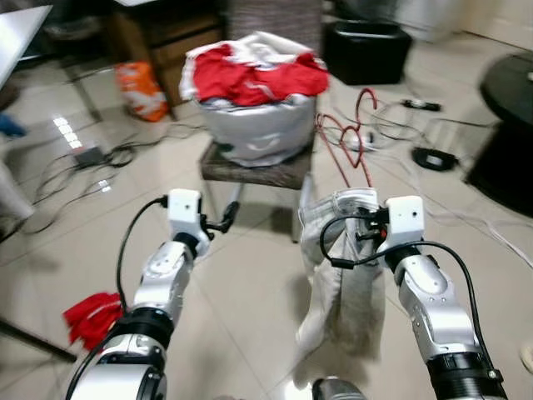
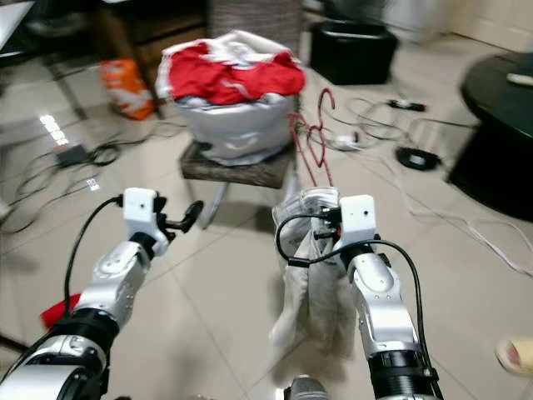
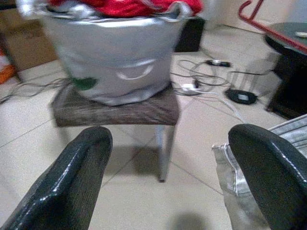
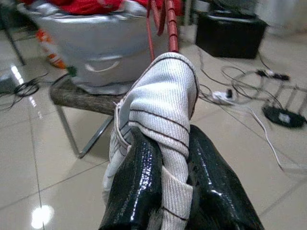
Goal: Hang hanger
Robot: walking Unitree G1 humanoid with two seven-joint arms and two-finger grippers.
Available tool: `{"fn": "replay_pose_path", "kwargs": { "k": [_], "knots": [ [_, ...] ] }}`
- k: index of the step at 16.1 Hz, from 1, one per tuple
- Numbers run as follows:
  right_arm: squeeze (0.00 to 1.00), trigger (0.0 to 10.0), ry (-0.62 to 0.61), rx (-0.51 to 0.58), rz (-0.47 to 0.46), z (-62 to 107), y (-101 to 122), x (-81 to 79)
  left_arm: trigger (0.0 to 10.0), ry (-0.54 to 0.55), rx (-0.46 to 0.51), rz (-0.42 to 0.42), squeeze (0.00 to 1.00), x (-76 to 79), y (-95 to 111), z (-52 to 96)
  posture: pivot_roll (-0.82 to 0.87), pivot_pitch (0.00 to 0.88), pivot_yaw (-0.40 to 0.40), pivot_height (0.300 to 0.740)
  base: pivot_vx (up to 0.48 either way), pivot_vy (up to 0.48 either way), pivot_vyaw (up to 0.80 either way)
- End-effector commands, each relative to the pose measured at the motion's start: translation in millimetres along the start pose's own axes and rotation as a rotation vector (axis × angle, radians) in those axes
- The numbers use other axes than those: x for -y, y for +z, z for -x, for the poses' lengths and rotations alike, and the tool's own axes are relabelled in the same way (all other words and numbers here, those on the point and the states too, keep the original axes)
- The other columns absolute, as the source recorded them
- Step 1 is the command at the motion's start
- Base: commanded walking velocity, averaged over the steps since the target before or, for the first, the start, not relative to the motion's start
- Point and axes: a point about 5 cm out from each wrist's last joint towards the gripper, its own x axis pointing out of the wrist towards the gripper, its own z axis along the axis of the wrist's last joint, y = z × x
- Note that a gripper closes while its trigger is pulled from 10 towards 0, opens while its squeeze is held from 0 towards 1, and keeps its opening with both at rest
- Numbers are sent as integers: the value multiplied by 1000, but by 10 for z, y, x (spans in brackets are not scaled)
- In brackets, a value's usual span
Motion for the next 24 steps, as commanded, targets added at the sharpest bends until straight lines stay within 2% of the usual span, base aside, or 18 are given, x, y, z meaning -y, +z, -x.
{"fn": "replay_pose_path", "kwargs": {
  "k": [1, 3, 4, 5, 7, 8, 10, 12, 16, 20, 23, 24],
  "knots": [
    [0, 10000, -11, 75, -26, -28, 116, -2, 10000, 23, -4, 2, 0, -46, -1, 22, -198, 0, 110, 740, 0, 0, -775],
    [0, 10000, -58, 99, -66, -8, 112, 47, 10000, 169, 9, 79, 0, -196, 11, 44, -197, 0, 110, 740, 0, 0, -775],
    [0, 10000, -58, 99, -66, -8, 112, 47, 10000, 169, 9, 79, 0, -196, 11, 44, -197, 0, 110, 740, 0, 0, -775],
    [0, 10000, -71, 108, -60, 39, 83, 55, 10000, 254, 13, 131, 0, -287, 4, 79, -197, 0, 110, 740, 0, 0, -781],
    [0, 10000, -58, 107, -55, 68, 36, 7, 10000, 337, -19, 299, 0, -290, -98, 113, -197, 0, 110, 740, 0, 0, -394],
    [0, 10000, -50, 108, -53, 64, 34, -11, 10000, 362, -30, 357, 0, -289, -131, 125, -197, 0, 110, 740, 0, 0, 0],
    [0, 10000, -41, 105, -50, 57, 34, -27, 10000, 346, -25, 335, 0, -281, -118, 122, -197, 0, 115, 740, 0, 0, 0],
    [0, 10000, -23, 98, -44, 32, 21, -53, 10000, 315, -14, 276, 0, -282, -55, 93, -194, 0, 115, 740, 0, 0, 0],
    [0, 10000, 0, 109, 6, -28, 98, -50, 10000, 283, -8, 240, 0, -286, 28, 59, -196, 0, 115, 740, 0, 0, 0],
    [0, 10000, -3, 100, 24, -64, 109, -11, 10000, 252, -17, 220, 0, -220, 2, 49, -195, 0, 115, 740, 0, 0, 0],
    [0, 10000, 54, 74, 53, -95, 98, -47, 10000, 243, -20, 197, 0, -224, 7, 51, -192, 0, 113, 740, 0, 0, 0],
    [0, 10000, 103, 70, 89, -101, 111, -66, 10000, 242, -20, 197, 0, -225, 6, 53, -192, 0, 113, 740, 0, 0, 0]
  ]
}}
